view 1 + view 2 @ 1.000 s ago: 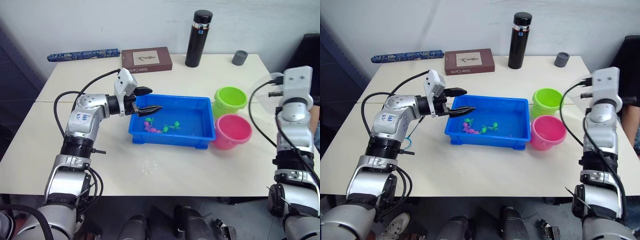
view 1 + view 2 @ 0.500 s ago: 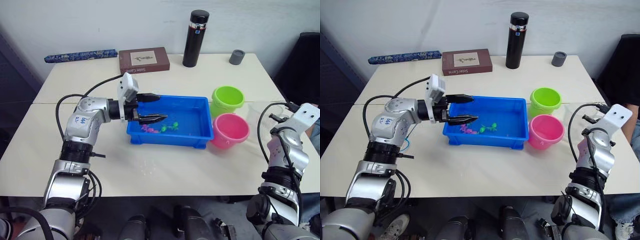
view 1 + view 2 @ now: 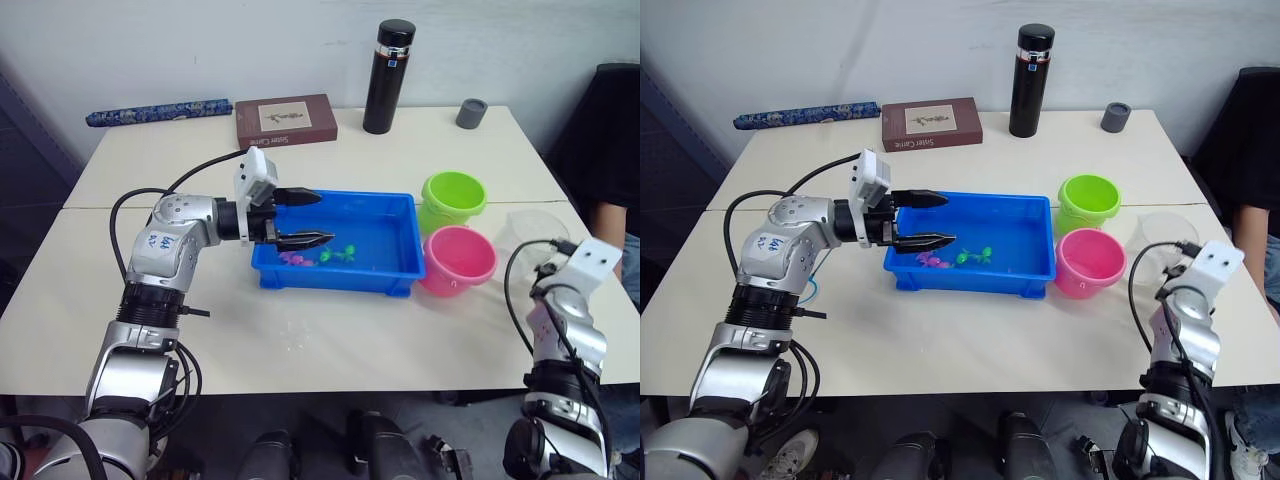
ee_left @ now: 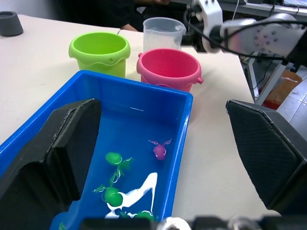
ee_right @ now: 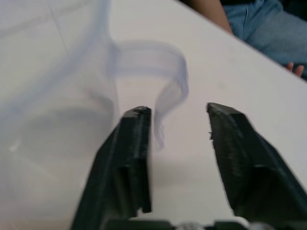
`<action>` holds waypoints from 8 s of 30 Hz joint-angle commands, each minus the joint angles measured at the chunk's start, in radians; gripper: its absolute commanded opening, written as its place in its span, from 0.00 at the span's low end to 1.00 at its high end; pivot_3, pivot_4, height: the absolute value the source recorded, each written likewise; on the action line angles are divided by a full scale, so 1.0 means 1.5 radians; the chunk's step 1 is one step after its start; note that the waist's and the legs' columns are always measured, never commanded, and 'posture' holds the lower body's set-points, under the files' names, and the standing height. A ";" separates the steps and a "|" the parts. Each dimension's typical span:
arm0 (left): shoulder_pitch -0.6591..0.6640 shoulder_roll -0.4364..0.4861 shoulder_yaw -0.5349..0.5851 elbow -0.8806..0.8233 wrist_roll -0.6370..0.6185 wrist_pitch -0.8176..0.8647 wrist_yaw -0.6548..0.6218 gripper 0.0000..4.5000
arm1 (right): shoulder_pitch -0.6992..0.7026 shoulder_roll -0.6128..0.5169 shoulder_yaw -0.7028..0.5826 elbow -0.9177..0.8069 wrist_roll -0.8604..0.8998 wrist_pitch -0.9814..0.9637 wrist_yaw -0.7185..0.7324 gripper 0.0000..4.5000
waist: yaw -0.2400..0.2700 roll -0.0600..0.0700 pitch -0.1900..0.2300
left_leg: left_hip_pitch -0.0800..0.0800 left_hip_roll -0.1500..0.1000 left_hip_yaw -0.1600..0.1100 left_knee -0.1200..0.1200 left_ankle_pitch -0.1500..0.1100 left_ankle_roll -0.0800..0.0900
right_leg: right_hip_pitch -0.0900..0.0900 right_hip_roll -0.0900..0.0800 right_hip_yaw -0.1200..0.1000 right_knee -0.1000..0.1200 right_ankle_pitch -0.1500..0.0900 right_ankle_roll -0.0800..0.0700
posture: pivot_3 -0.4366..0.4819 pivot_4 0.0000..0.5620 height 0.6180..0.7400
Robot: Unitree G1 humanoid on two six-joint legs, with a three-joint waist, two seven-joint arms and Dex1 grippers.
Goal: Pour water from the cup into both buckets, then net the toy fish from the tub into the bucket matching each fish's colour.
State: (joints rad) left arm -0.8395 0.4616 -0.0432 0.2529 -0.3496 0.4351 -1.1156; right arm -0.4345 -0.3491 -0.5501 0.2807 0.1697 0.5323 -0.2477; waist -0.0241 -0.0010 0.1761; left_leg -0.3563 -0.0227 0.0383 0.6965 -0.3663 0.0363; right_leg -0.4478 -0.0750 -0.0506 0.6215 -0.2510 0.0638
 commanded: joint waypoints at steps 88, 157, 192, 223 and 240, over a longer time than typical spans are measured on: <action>-0.003 0.102 0.094 0.604 0.200 -0.182 0.311 0.52 | 0.096 -0.198 0.412 -0.479 0.180 -0.052 0.753 1.00 | 0.032 -0.005 0.002 | 0.000 -0.001 -0.001 0.000 -0.001 0.001 | 0.002 -0.001 -0.005 -0.004 0.001 0.001 | 0.48 0.27 1.00; -0.017 0.046 -0.155 -0.047 0.140 -0.144 -0.112 0.03 | -0.008 -0.242 0.413 -0.465 0.221 0.182 0.751 1.00 | 0.031 -0.006 0.002 | -0.001 -0.001 -0.002 0.001 -0.002 0.002 | 0.001 -0.001 -0.004 -0.004 0.001 0.001 | 0.48 0.27 1.00; -0.027 0.027 -0.179 -0.024 0.156 -0.160 -0.147 0.00 | -0.015 -0.256 0.413 -0.465 0.226 0.160 0.764 0.26 | 0.032 -0.006 0.002 | -0.001 -0.001 -0.002 0.001 -0.002 0.002 | 0.001 -0.001 -0.004 -0.004 0.001 0.001 | 0.48 0.27 1.00; -0.085 0.073 -0.030 -0.038 0.033 0.042 -0.105 0.99 | 0.003 -0.288 0.400 -0.467 0.230 0.128 0.793 0.00 | 0.031 -0.006 0.002 | -0.001 -0.001 -0.002 0.002 -0.002 0.002 | 0.001 -0.001 -0.004 -0.004 0.001 0.001 | 0.48 0.27 1.00; 0.006 0.293 0.105 -0.018 0.022 0.077 -0.037 0.99 | -0.065 -0.273 0.385 -0.368 0.148 0.074 0.724 0.00 | 0.018 -0.006 0.002 | -0.001 -0.001 -0.002 0.001 -0.002 0.002 | 0.001 -0.001 -0.004 -0.004 0.001 0.001 | 0.48 0.27 1.00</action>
State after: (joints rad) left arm -0.8409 0.8762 0.0803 0.2518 -0.3211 0.5691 -1.1879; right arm -0.5084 -0.7682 0.0169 -0.2725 0.4181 0.6755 0.8534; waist 0.0031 -0.0097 0.1797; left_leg -0.3581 -0.0236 0.0351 0.6982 -0.3687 0.0391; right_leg -0.4462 -0.0771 -0.0568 0.6155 -0.2502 0.0650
